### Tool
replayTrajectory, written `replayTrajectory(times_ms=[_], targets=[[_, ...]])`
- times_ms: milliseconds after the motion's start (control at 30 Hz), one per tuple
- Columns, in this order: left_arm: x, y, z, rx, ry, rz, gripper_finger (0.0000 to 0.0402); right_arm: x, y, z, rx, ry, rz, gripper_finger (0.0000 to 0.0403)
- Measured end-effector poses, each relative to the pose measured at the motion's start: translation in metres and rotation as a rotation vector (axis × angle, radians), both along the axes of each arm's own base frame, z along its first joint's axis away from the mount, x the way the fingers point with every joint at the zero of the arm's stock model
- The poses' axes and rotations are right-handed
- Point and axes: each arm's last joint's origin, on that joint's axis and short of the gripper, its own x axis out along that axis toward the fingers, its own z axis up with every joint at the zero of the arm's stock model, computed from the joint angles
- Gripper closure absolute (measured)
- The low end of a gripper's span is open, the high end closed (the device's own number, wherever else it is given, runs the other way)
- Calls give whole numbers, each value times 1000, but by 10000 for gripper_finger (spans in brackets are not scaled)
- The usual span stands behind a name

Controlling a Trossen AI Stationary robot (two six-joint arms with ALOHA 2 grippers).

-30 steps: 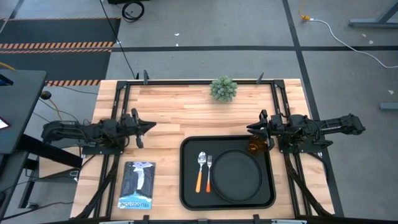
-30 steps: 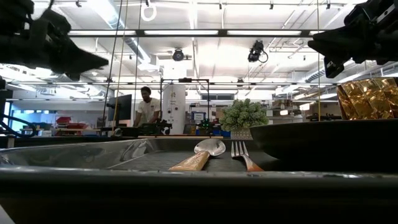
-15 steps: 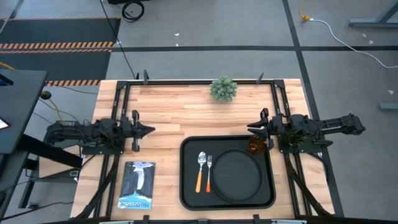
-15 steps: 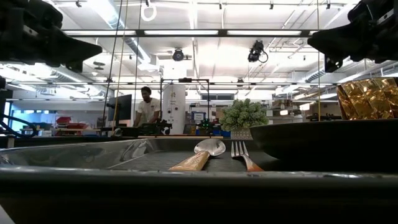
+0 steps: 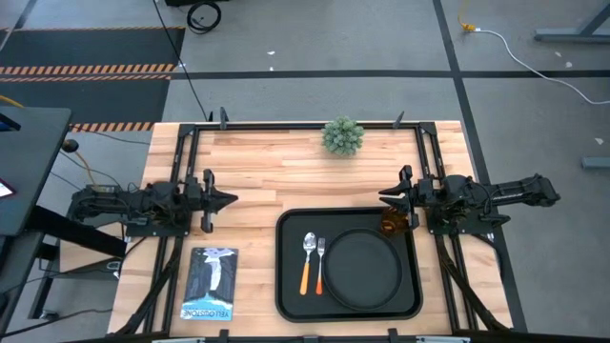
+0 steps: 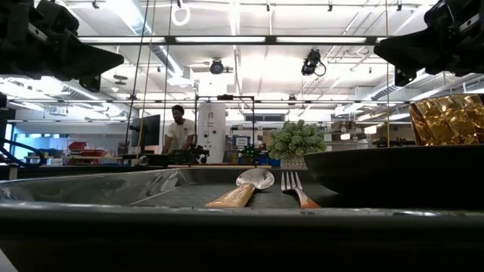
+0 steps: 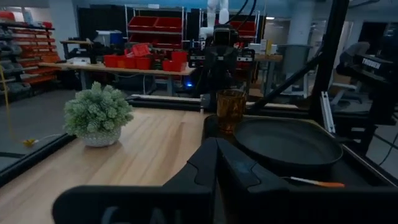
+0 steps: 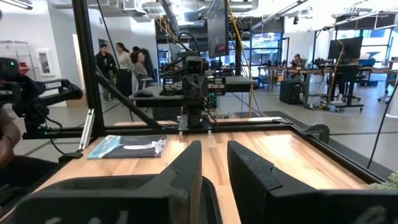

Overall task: Pick and place plate/cup/fork/spoon on tray
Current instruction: Return to Home Position

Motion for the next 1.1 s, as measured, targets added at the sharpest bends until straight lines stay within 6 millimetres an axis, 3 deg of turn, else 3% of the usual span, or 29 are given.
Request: replayTrajectory(times_ms=[1100], targets=[[0, 0, 4, -23, -46, -1, 381, 0, 0, 0, 0, 0, 1, 318]])
